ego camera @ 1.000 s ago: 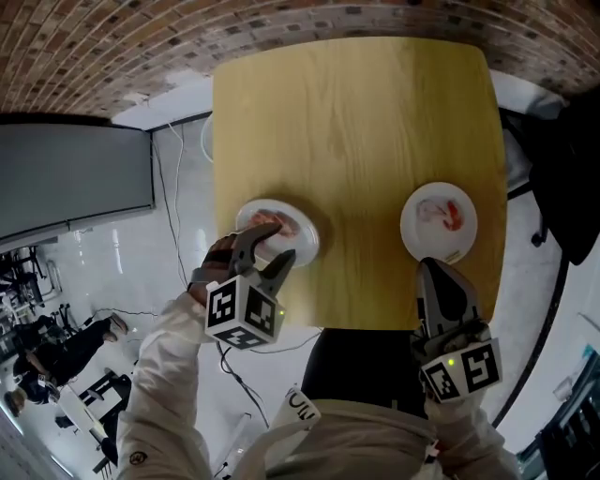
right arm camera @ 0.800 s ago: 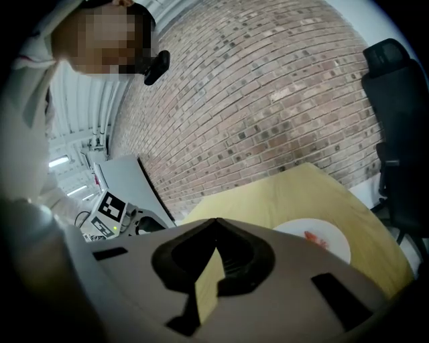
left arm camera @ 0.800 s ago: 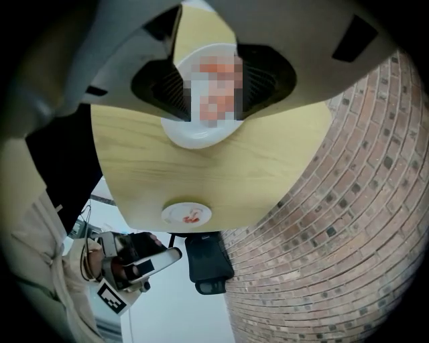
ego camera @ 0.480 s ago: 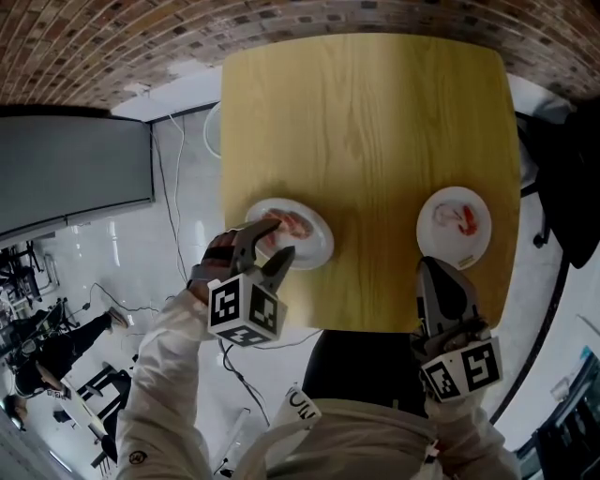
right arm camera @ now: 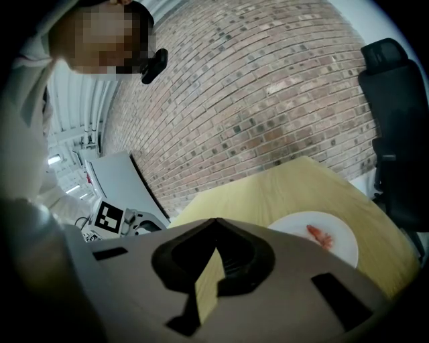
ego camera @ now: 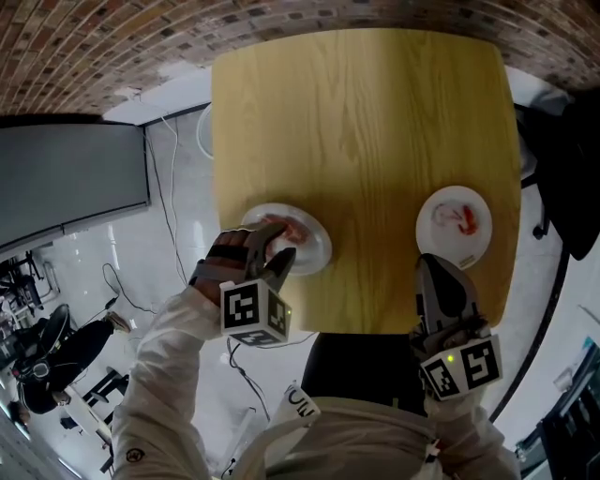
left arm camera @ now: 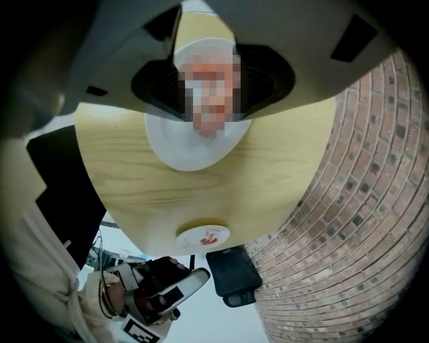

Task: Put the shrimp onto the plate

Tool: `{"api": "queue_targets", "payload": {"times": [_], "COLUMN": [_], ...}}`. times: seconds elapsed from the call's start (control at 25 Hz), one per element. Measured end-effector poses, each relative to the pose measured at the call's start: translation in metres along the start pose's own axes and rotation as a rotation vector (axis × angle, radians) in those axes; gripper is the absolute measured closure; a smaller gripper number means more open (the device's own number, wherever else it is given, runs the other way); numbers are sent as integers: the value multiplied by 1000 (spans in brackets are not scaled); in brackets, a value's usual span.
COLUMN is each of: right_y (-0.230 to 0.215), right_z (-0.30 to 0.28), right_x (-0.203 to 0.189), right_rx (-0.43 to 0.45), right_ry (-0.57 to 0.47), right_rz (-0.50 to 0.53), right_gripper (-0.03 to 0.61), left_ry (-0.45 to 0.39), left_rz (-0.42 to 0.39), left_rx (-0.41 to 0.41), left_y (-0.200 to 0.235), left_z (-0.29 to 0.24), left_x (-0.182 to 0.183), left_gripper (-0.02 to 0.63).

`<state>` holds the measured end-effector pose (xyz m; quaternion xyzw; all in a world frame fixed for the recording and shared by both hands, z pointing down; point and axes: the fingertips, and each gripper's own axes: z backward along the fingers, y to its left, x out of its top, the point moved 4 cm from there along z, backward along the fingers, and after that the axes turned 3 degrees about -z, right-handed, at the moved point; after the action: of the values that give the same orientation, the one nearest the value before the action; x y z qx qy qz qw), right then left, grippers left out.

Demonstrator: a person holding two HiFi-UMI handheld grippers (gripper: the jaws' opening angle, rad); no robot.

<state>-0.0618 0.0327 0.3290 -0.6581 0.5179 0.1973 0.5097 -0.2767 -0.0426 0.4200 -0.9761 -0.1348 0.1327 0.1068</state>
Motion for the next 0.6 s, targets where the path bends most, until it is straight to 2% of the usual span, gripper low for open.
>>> {"api": "queue_targets", "payload": {"times": [0.28,0.4,0.6], "right_y": [-8,-8,-13], "right_z": [-1,-2,-3], "right_x": [-5,-5,-4], "right_rx": [-17,-23,-32], "right_ry": [-2,-7,-16], "right_rz": [-22,-27,-33], "right_gripper": [554,554,554], "left_ry": [12,9,35], "left_rz": [-75,-84,-109], "left_rx": [-36,-79,-101], "left_y": [2,-1,1], "left_z": [-9,-12,-15], "left_x": [7,11,10], "left_gripper": [414,416,416]}}
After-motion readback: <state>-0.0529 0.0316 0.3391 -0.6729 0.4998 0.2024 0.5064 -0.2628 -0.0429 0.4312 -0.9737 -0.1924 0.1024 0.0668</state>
